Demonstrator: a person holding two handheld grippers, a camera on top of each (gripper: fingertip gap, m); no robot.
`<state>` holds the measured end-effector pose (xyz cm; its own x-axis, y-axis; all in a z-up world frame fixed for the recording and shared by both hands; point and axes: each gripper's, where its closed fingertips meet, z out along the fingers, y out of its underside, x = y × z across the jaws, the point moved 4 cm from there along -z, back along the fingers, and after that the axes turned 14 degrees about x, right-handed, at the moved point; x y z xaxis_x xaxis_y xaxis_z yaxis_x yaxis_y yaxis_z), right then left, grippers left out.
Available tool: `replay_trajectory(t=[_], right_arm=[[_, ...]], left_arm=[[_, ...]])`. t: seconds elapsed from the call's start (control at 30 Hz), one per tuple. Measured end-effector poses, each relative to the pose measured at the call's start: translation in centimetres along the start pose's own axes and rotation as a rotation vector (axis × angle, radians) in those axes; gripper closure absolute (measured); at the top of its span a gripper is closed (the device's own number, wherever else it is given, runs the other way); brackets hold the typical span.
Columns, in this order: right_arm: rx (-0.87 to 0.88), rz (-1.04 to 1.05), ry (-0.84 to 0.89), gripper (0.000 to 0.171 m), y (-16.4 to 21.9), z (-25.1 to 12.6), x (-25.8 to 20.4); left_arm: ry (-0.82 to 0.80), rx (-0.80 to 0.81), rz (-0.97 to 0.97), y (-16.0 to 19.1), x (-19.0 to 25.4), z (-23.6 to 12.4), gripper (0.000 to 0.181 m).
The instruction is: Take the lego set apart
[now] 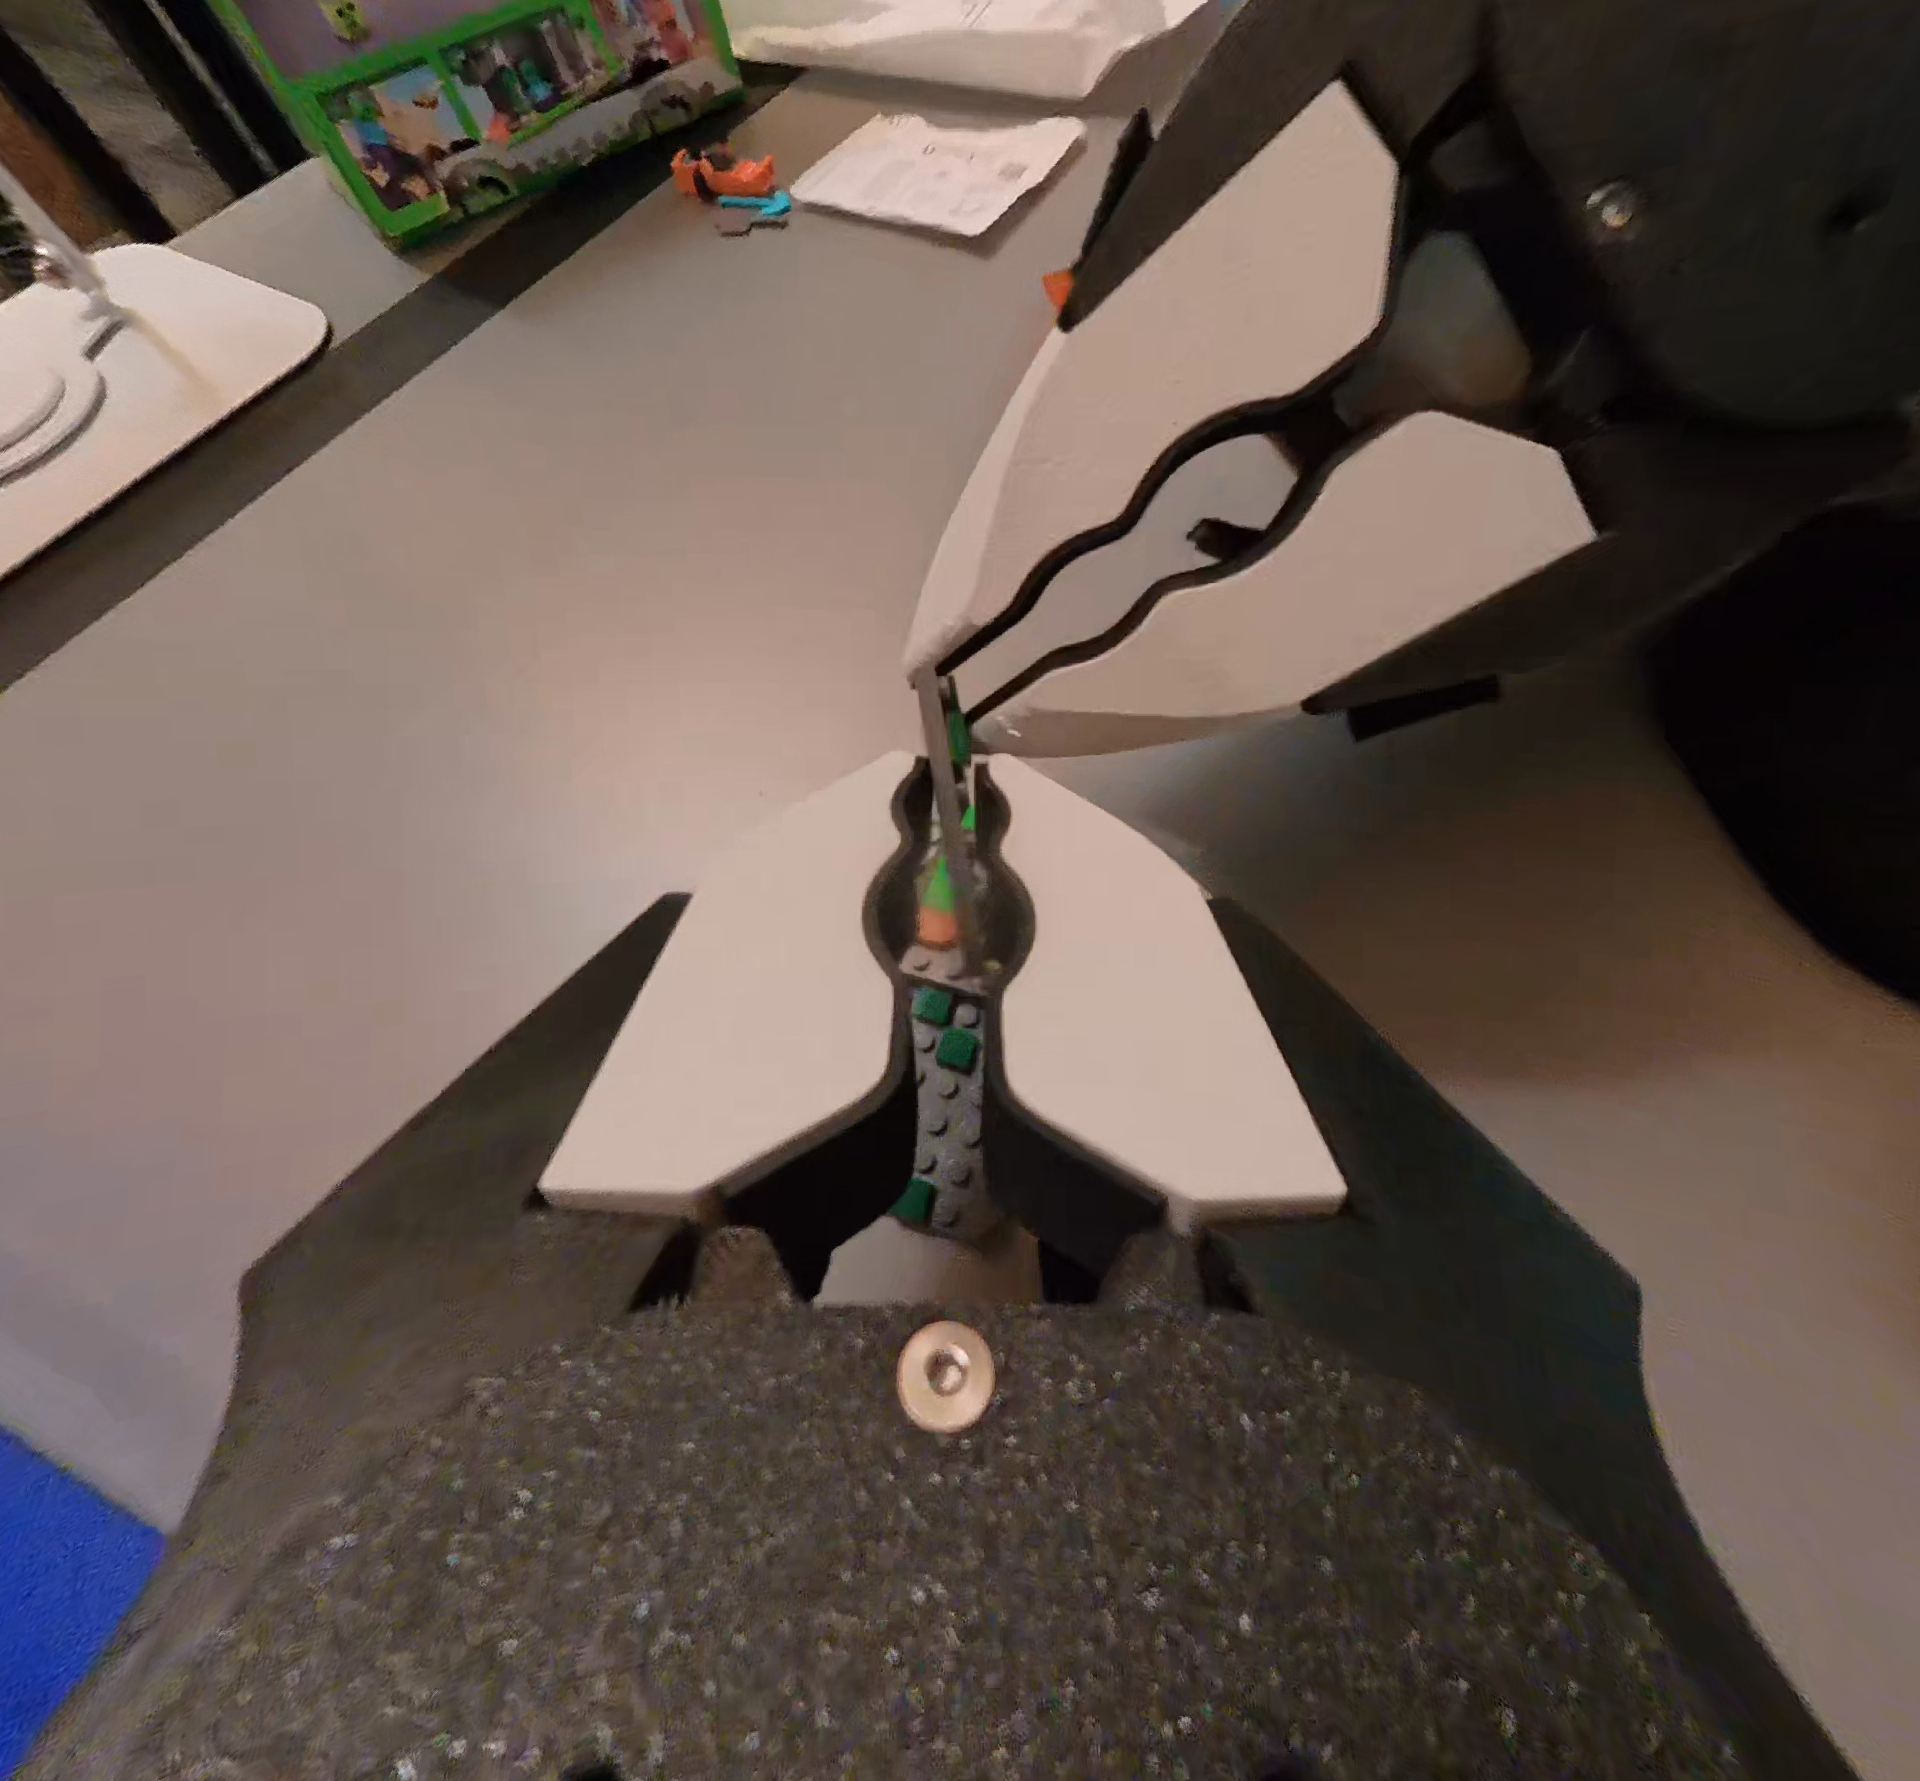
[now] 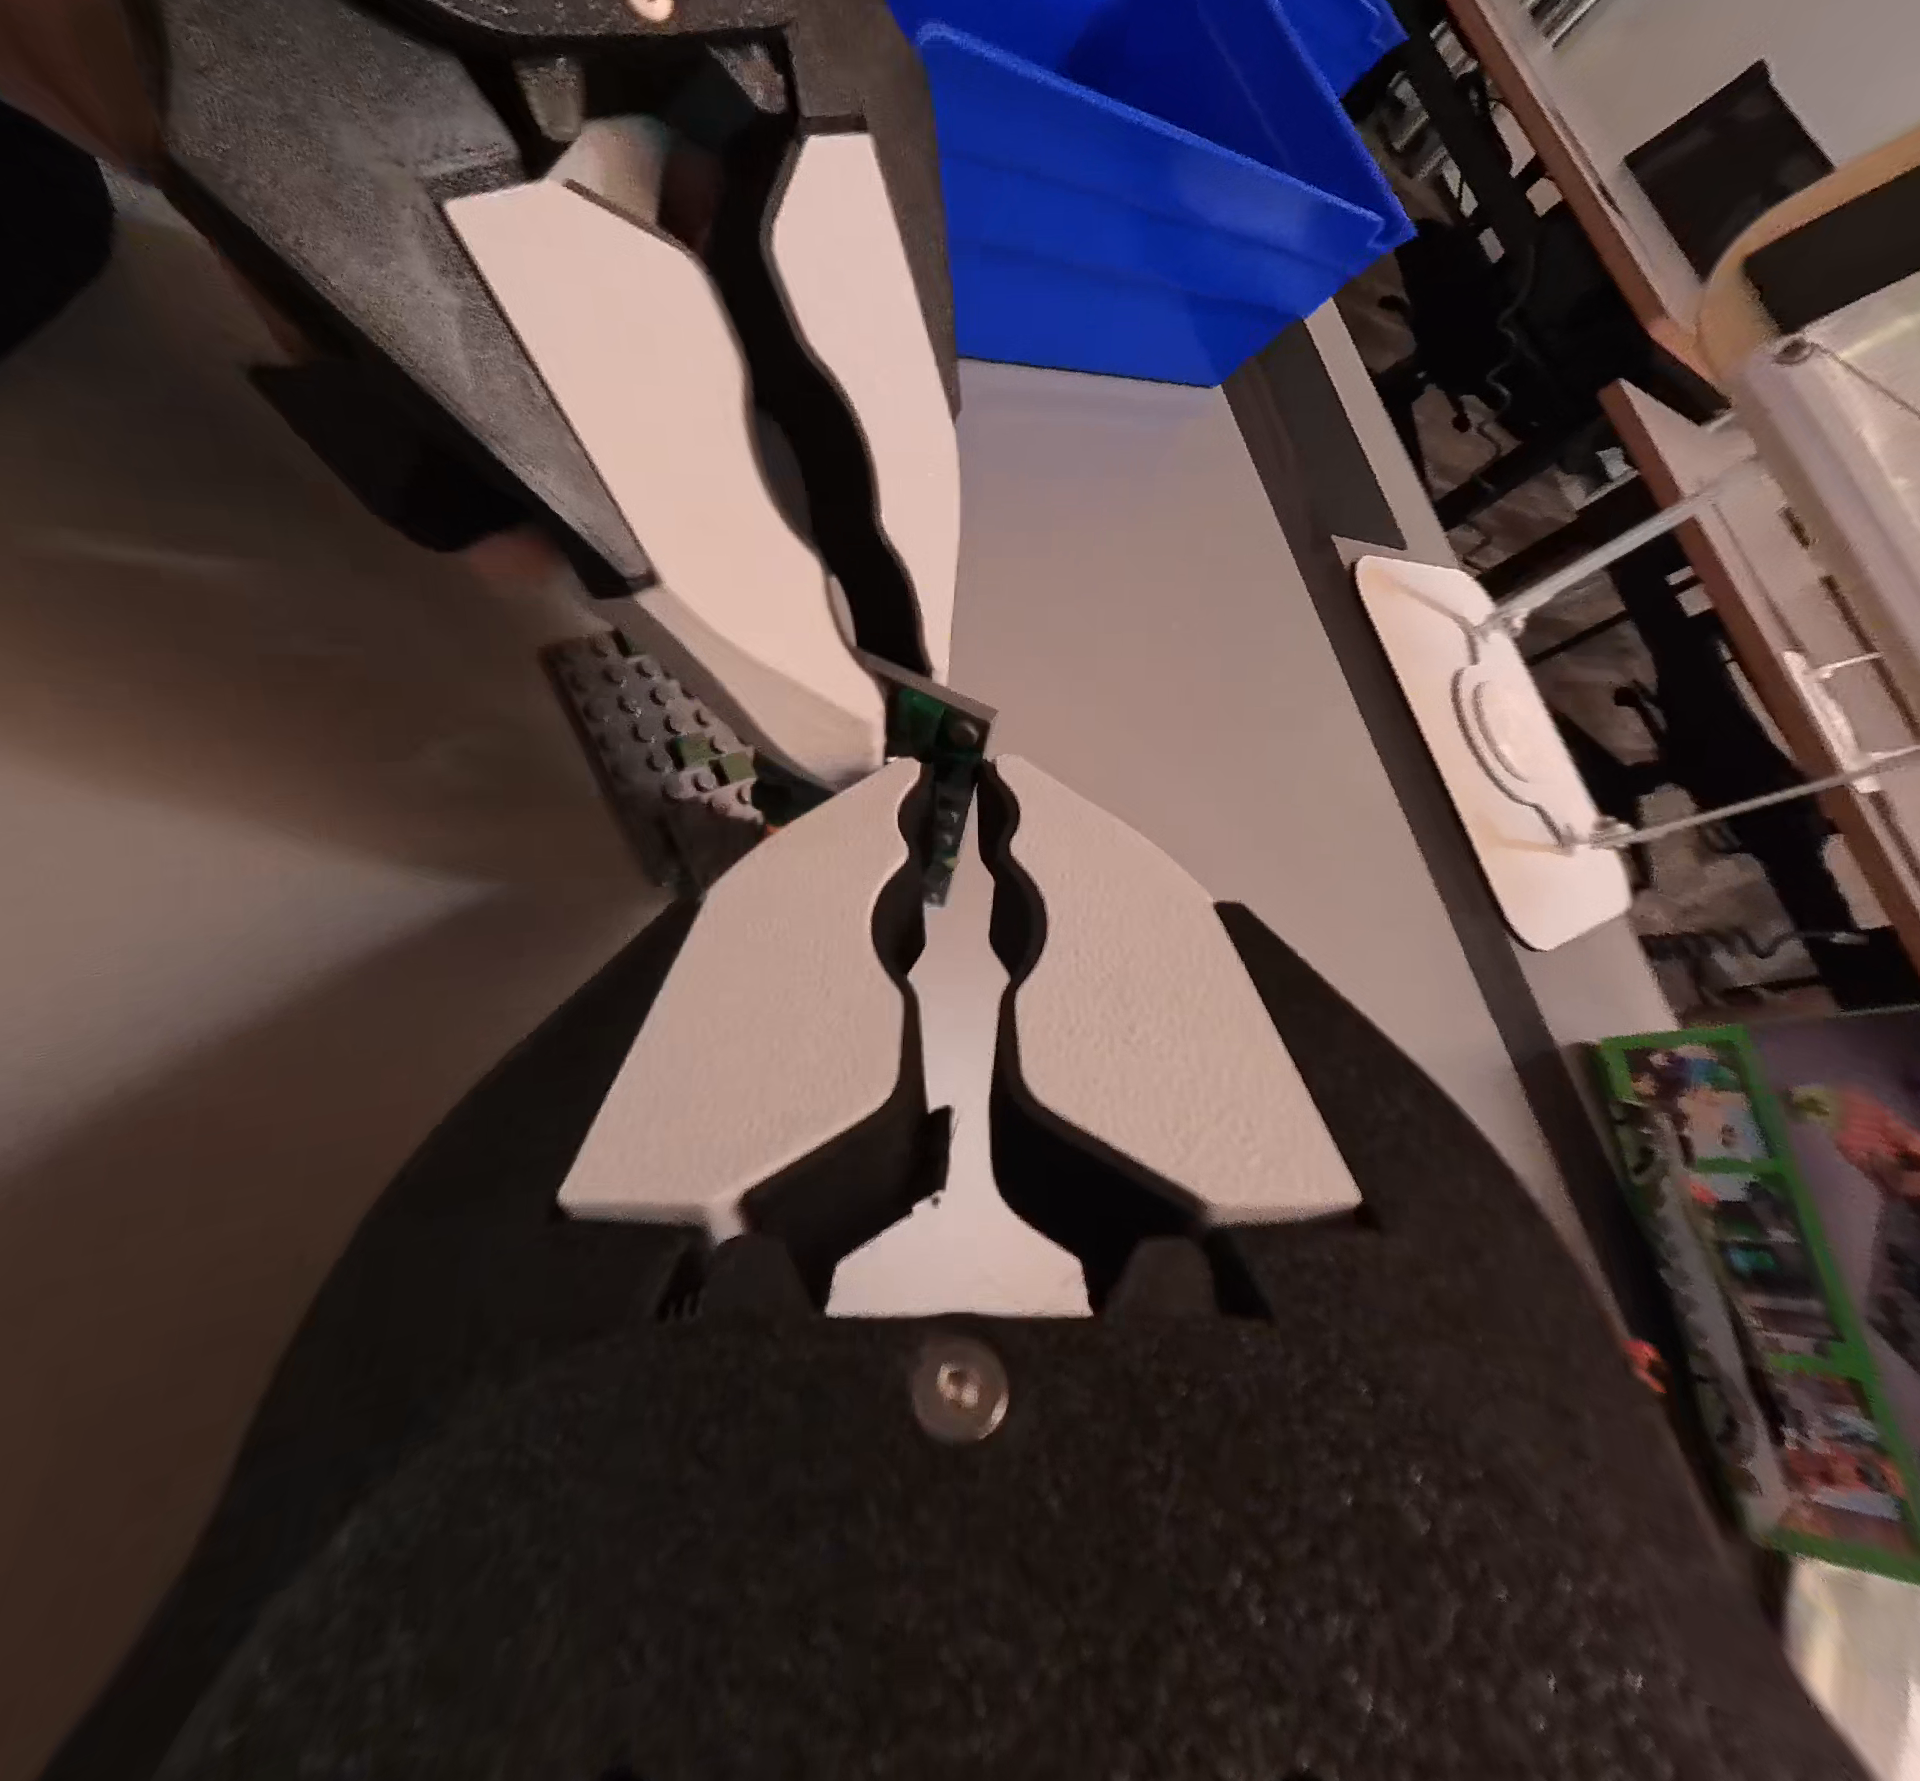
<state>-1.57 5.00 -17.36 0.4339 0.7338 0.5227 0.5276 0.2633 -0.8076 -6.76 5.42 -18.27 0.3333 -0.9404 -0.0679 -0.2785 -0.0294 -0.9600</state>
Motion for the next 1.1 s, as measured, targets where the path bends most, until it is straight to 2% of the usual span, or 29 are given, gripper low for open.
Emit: replay_trajectory(t=[0.2,0.37,0.47,0.57,0.73,0.9,1.1], right_arm=[[-0.003,-0.054,0.041,0.164,0.0,-0.1,0.2],[0.007,-0.062,0.014,0.164,-0.1,-0.2,0.0],[0.015,-0.076,0.015,0.164,-0.1,-0.1,-0.2],[0.007,-0.101,0.020,0.163,0.0,0.0,-0.3],[-0.021,-0.281,0.037,0.163,-0.1,0.0,-1.1],[-0.015,-0.308,-0.003,0.164,-0.3,-0.5,-1.5],[0.029,-0.364,0.000,0.165,-0.2,-0.7,-1.7]], left_arm=[[0.024,-0.001,-0.161,-0.2,-0.4,0.2,0.175],[0.130,0.019,-0.450,-0.1,-0.5,-0.3,0.171],[0.092,-0.001,-0.376,0.1,-0.5,-0.2,0.176],[0.111,-0.015,-0.448,0.2,-0.5,-0.1,0.176],[0.112,-0.054,-0.446,0.5,-0.4,-0.1,0.176],[0.129,-0.078,-0.391,0.5,0.1,-0.3,0.176],[0.181,-0.085,-0.454,0.7,-0.2,-0.2,0.175]])
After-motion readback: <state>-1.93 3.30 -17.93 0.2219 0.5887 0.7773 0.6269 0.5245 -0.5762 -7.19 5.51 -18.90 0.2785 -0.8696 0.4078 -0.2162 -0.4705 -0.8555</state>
